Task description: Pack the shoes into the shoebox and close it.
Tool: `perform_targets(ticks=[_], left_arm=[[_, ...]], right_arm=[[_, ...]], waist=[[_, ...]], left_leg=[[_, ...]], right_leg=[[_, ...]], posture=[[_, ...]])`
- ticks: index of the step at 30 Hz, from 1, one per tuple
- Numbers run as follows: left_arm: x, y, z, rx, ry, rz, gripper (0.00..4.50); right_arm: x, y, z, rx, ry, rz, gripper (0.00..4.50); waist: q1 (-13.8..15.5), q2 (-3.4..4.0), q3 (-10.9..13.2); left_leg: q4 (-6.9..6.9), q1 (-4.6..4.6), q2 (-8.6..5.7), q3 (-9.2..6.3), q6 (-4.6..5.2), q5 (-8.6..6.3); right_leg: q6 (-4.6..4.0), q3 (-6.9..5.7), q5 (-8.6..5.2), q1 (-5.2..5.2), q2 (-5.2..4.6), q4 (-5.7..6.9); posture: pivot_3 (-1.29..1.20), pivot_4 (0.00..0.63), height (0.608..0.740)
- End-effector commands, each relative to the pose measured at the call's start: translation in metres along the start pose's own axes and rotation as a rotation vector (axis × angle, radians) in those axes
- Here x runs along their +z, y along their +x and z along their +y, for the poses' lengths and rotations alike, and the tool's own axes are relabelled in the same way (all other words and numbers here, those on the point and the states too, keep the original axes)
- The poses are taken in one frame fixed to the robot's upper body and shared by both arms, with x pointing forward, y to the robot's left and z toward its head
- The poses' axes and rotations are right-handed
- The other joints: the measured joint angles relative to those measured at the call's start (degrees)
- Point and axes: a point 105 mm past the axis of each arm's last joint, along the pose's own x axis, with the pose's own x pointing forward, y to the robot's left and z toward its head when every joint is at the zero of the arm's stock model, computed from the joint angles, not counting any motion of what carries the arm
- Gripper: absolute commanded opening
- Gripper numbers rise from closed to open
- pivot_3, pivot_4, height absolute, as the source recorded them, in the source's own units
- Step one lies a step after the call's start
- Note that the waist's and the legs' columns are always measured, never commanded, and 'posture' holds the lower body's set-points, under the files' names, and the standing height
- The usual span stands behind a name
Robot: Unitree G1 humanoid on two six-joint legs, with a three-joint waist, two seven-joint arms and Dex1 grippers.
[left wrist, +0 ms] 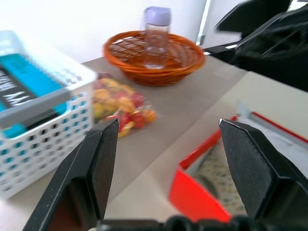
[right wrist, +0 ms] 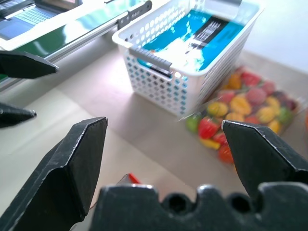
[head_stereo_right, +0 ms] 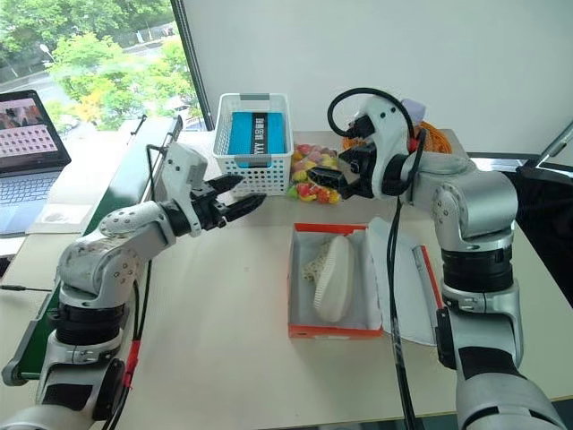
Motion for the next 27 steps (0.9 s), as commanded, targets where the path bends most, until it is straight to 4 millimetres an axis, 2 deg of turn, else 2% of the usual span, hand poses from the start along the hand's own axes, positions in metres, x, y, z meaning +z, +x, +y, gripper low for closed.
perform_targets(ticks=[1,2,7,13,17,21,27], left_arm=[[0.013,-0.015,0.029,0.183,-0.011,-0.079,4.10],[0.013,-0.018,0.034,0.214,-0.005,-0.082,4.48],[0.016,-0.034,0.053,0.363,0.016,-0.101,4.48],[0.006,-0.066,0.077,0.556,0.040,-0.068,4.48],[-0.004,-0.096,0.094,0.687,0.012,-0.063,4.48],[-0.016,-0.130,0.105,0.795,0.043,-0.023,4.48],[-0.033,-0.157,0.116,0.868,0.013,-0.016,4.48]], right_arm=[[0.016,-0.014,0.026,0.224,0.014,-0.125,4.50],[0.015,-0.014,0.027,0.232,0.006,-0.128,4.50],[0.014,-0.014,0.041,0.342,0.029,-0.156,4.50],[0.005,-0.004,0.035,0.308,-0.065,-0.146,4.50],[-0.009,0.006,0.037,0.326,-0.039,-0.127,4.50],[-0.031,0.024,0.040,0.319,-0.055,-0.099,4.50],[-0.044,0.041,0.044,0.332,-0.055,-0.093,4.50]], waist=[[0.0,0.00,0.0],[0.0,0.00,0.0],[-0.1,0.00,0.0],[-0.2,0.00,0.0],[-0.1,0.00,0.0],[-0.4,-0.01,0.0],[-0.2,-0.01,0.0]], left_leg=[[0.00,0.00,0.00,-0.01,0.00,0.00],[0.02,0.00,0.01,-0.01,0.00,0.00],[0.07,0.12,0.02,0.01,0.00,0.00],[0.06,0.14,0.03,0.03,-0.01,0.00],[0.06,0.15,0.04,0.03,-0.01,0.00],[0.05,0.21,0.06,0.06,-0.02,-0.01],[0.01,0.25,0.08,0.11,-0.04,0.01]], right_leg=[[0.00,0.00,0.01,0.01,0.00,0.00],[-0.01,0.00,0.01,0.00,0.00,0.02],[-0.02,0.00,0.02,0.07,0.01,0.06],[-0.02,0.01,0.02,0.07,0.01,0.05],[-0.03,0.00,0.02,0.09,0.01,0.06],[-0.06,0.00,0.04,0.09,0.01,0.06],[-0.10,0.00,0.06,0.08,-0.01,0.07]], posture=[[0.00,0.150,0.740],[0.00,0.150,0.740],[0.00,0.150,0.740],[0.00,0.150,0.740],[0.00,0.150,0.740],[0.00,0.150,0.740],[0.00,0.150,0.740]])
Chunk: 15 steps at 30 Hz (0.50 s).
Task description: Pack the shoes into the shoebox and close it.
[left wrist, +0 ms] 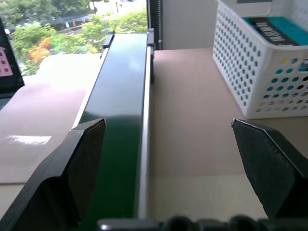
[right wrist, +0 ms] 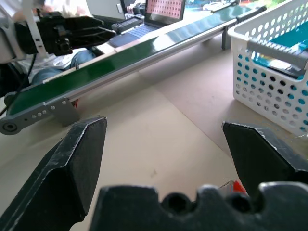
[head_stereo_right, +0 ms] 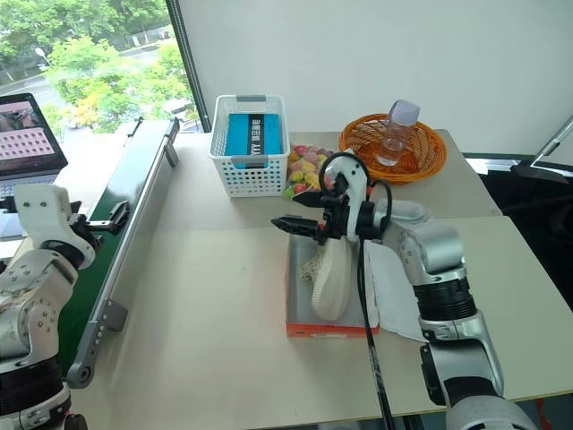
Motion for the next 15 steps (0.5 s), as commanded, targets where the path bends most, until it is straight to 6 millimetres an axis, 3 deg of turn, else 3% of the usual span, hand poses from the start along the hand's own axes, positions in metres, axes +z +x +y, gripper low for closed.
perform_targets(ticks=[1,8,15], left_arm=[[0.008,-0.007,0.016,0.041,-0.009,-0.072,4.48],[-0.008,-0.006,0.023,0.048,-0.017,-0.048,4.48],[-0.015,0.009,0.011,0.018,-0.027,-0.032,4.48]], right_arm=[[0.006,0.003,-0.001,0.000,-0.069,-0.024,4.50],[-0.001,0.005,-0.007,-0.024,-0.053,-0.016,4.50],[-0.003,0.002,-0.005,-0.048,-0.052,-0.011,4.50]], waist=[[0.3,-0.01,0.0],[0.4,-0.01,0.0],[0.5,-0.02,0.0]], left_leg=[[0.00,0.00,0.00,0.00,0.00,0.00],[-0.01,0.00,0.01,0.02,-0.01,0.00],[-0.04,0.01,0.02,0.04,-0.01,0.00]], right_leg=[[0.00,-0.01,0.00,0.01,0.00,-0.01],[-0.02,-0.03,0.00,0.01,-0.02,-0.02],[-0.03,-0.03,0.00,0.00,-0.02,-0.02]], posture=[[0.00,0.150,0.740],[0.00,0.150,0.740],[0.00,0.150,0.740]])
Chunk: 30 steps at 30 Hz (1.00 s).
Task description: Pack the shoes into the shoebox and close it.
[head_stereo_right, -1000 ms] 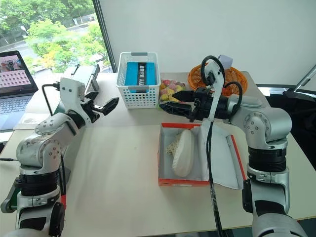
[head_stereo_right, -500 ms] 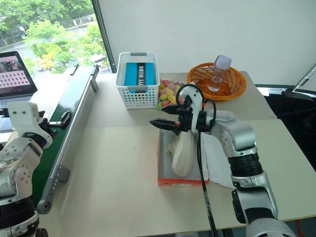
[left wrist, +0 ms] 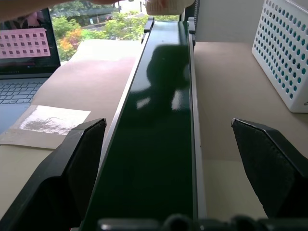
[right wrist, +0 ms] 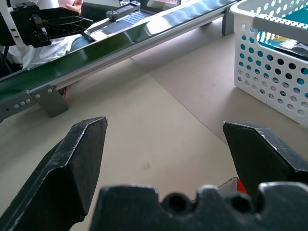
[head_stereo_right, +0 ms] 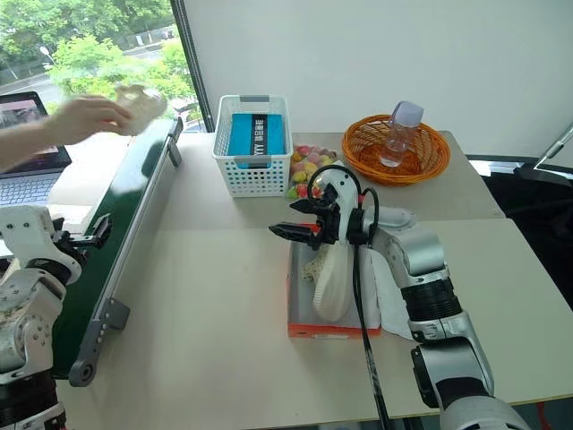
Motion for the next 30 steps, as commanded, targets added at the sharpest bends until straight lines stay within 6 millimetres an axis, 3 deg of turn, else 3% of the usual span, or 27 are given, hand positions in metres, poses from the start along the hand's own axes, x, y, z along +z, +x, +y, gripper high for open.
perform_targets(ticks=[1,9,20,30], left_arm=[[0.014,0.008,-0.007,-0.010,0.020,-0.054,4.48],[0.022,0.022,-0.012,-0.032,0.020,-0.071,4.48],[0.024,0.031,0.032,0.038,0.082,-0.061,4.48],[0.006,0.041,0.020,-0.061,0.045,-0.017,4.48]], right_arm=[[0.015,-0.004,0.003,-0.011,-0.049,-0.045,4.50],[0.016,-0.007,0.003,-0.043,-0.047,-0.056,4.50],[0.020,0.001,0.010,-0.023,-0.042,-0.069,4.50],[0.021,-0.001,0.010,-0.016,-0.036,-0.062,4.50]], waist=[[0.0,0.00,0.0],[-0.2,0.00,0.0],[-0.3,0.00,0.0],[-0.1,-0.01,0.0]], left_leg=[[0.00,0.00,0.00,0.00,0.00,0.00],[0.00,0.00,0.00,0.01,0.00,0.00],[-0.02,0.01,0.01,0.03,0.00,0.00],[-0.03,0.00,0.02,0.04,0.00,0.00]], right_leg=[[0.00,0.00,0.00,0.00,0.00,0.00],[0.00,0.00,0.00,0.00,0.00,-0.01],[0.00,0.00,0.00,-0.02,0.00,-0.01],[-0.01,-0.02,0.00,-0.02,-0.01,-0.01]], posture=[[0.00,0.150,0.740],[0.00,0.150,0.740],[0.00,0.150,0.740],[0.00,0.150,0.740]])
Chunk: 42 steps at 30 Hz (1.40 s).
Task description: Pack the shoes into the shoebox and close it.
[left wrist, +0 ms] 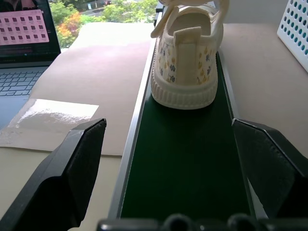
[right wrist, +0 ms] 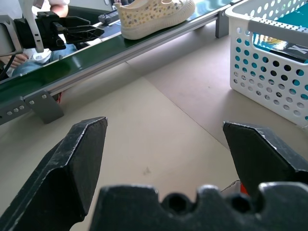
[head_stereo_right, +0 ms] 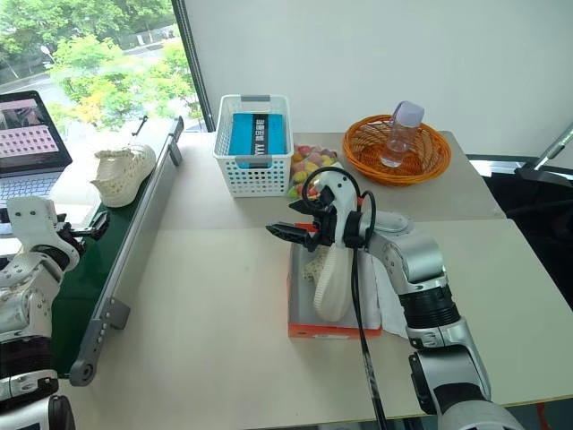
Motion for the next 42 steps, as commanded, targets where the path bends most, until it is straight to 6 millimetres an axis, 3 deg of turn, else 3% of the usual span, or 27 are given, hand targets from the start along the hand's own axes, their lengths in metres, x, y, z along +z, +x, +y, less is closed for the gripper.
perform_targets(ticks=[1,12,15,16,18,21,24,28,33,37,42], left_arm=[[0.013,0.002,-0.004,-0.036,0.022,-0.054,4.48],[-0.030,0.000,0.015,0.044,-0.011,0.130,4.48],[-0.034,0.000,0.007,0.012,-0.035,0.140,3.80],[-0.033,0.001,0.003,-0.003,-0.041,0.134,3.33],[-0.029,0.002,-0.003,-0.024,-0.051,0.116,3.01],[-0.018,0.004,-0.007,-0.029,-0.034,0.078,2.84],[0.007,0.010,-0.018,-0.050,-0.027,-0.012,2.82],[0.069,0.014,-0.060,-0.178,-0.008,-0.213,2.82],[0.116,0.001,-0.141,-0.423,-0.038,-0.350,2.82],[0.128,-0.013,-0.193,-0.572,-0.077,-0.373,2.82],[0.131,-0.029,-0.241,-0.704,-0.135,-0.352,2.82]], right_arm=[[0.017,-0.004,0.003,0.011,-0.038,-0.041,4.50],[0.015,-0.008,-0.003,-0.025,-0.036,-0.017,4.50],[0.015,-0.009,-0.007,-0.041,-0.040,-0.007,4.50],[0.015,-0.009,-0.008,-0.048,-0.041,-0.004,4.50],[0.015,-0.009,-0.010,-0.057,-0.044,-0.001,4.50],[0.016,-0.010,-0.012,-0.067,-0.046,0.000,4.50],[0.017,-0.010,-0.013,-0.075,-0.049,0.000,4.50],[0.031,-0.011,-0.015,-0.077,0.012,-0.076,4.50],[0.082,-0.017,-0.029,-0.120,0.285,-0.360,4.50],[0.110,-0.025,-0.042,-0.159,0.475,-0.525,4.50],[0.120,-0.027,-0.043,-0.156,0.606,-0.581,4.50]], waist=[[0.0,0.00,0.0],[-0.1,-0.02,0.0],[0.1,-0.01,0.0],[0.2,-0.01,0.0],[0.3,0.01,0.0],[0.5,0.01,0.0],[0.9,0.01,0.0],[1.3,-0.18,0.0],[1.1,-0.30,0.1],[0.6,-0.29,0.1],[-0.2,-0.29,0.1]], left_leg=[[0.00,0.00,0.00,0.00,0.00,0.00],[-0.01,0.04,0.01,0.02,0.00,0.00],[-0.03,0.06,0.01,0.03,0.00,0.00],[-0.03,0.07,0.02,0.03,0.00,0.00],[-0.03,0.11,0.01,0.03,-0.02,0.01],[-0.04,0.12,0.01,0.03,-0.09,0.03],[-0.04,0.11,0.01,0.03,-0.21,-0.01],[-0.03,-0.05,0.01,0.00,-0.12,0.07],[-0.02,-0.40,-0.01,-0.05,-0.10,0.09],[-0.06,-0.39,-0.02,-0.08,-0.10,0.08],[-0.06,-0.38,-0.02,-0.12,-0.08,0.09]], right_leg=[[0.00,0.00,0.00,0.00,0.00,0.00],[-0.01,0.00,0.00,0.00,0.00,0.02],[-0.02,0.00,0.00,0.00,-0.01,0.04],[-0.03,0.00,0.00,0.00,-0.01,0.07],[-0.04,0.00,0.00,0.03,-0.02,0.10],[-0.04,-0.03,0.01,0.06,-0.04,0.09],[-0.05,-0.05,0.01,0.06,-0.04,0.09],[-0.03,-0.10,0.02,0.01,-0.04,-0.02],[0.09,-0.10,0.12,-0.20,-0.03,-0.08],[0.10,-0.09,0.12,-0.18,-0.03,-0.07],[0.10,-0.09,0.12,-0.18,0.00,-0.04]], posture=[[0.00,0.150,0.740],[0.00,0.150,0.740],[0.00,0.150,0.740],[0.00,0.150,0.740],[0.00,0.150,0.740],[0.00,0.150,0.740],[0.00,0.150,0.740],[0.00,0.150,0.740],[0.00,0.150,0.740],[0.00,0.150,0.740],[0.00,0.150,0.740]])
